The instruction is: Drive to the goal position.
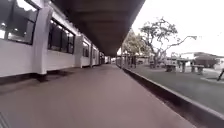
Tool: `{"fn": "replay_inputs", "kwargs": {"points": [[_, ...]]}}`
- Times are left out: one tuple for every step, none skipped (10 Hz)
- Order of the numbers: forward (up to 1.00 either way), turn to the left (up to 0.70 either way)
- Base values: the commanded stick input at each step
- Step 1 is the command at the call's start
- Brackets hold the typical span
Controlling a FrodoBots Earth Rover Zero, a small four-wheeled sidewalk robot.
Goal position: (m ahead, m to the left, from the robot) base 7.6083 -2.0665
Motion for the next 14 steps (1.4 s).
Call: {"fn": "replay_inputs", "kwargs": {"points": [[0.69,0.06],[0.69,0.06],[0.69,0.06],[0.69,0.06],[0.69,0.06],[0.69,0.06],[0.69,0.06],[0.69,0.06],[0.69,0.06],[0.69,0.06],[0.69,0.06],[0.69,0.06],[0.69,0.06],[0.69,0.06]]}}
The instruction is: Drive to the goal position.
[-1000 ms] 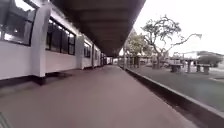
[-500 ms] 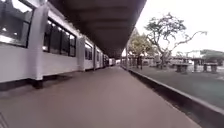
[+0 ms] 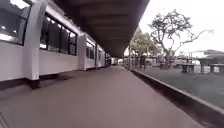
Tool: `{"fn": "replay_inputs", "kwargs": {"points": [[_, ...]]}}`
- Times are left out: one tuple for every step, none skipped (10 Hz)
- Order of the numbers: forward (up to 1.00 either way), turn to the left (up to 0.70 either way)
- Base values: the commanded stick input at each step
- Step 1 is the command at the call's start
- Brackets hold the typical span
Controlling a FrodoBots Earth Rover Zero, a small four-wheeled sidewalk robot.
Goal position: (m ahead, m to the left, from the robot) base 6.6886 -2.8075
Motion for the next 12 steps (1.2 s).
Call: {"fn": "replay_inputs", "kwargs": {"points": [[0.69,0.06],[0.69,0.06],[0.69,0.06],[0.69,0.06],[0.69,0.06],[0.69,0.06],[0.69,0.06],[0.69,0.06],[0.69,0.06],[0.69,0.06],[0.69,0.06],[0.69,0.06]]}}
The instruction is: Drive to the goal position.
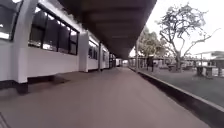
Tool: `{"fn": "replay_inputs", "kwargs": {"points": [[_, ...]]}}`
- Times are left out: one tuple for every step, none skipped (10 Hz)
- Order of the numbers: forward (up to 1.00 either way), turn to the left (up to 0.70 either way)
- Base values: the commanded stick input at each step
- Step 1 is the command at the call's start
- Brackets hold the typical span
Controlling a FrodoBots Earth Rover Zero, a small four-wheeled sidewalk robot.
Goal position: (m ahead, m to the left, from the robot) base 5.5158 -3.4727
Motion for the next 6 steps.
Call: {"fn": "replay_inputs", "kwargs": {"points": [[0.69,0.06],[0.69,0.06],[0.69,0.06],[0.69,0.06],[0.69,0.06],[0.69,0.06]]}}
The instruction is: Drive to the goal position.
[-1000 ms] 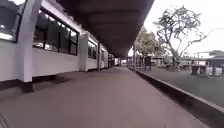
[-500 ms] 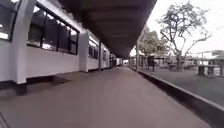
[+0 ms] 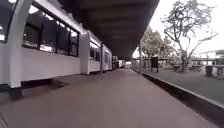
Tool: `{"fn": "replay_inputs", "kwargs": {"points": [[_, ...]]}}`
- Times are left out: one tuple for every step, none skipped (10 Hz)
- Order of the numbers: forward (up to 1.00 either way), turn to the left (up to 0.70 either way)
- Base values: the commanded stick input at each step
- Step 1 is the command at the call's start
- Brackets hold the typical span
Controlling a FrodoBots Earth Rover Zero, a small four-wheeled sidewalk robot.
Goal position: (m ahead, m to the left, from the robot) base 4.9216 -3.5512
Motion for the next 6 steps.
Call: {"fn": "replay_inputs", "kwargs": {"points": [[0.69,-0.2],[0.69,-0.32],[0.69,-0.21],[0.69,-0.06],[0.69,0.06],[0.69,0.06]]}}
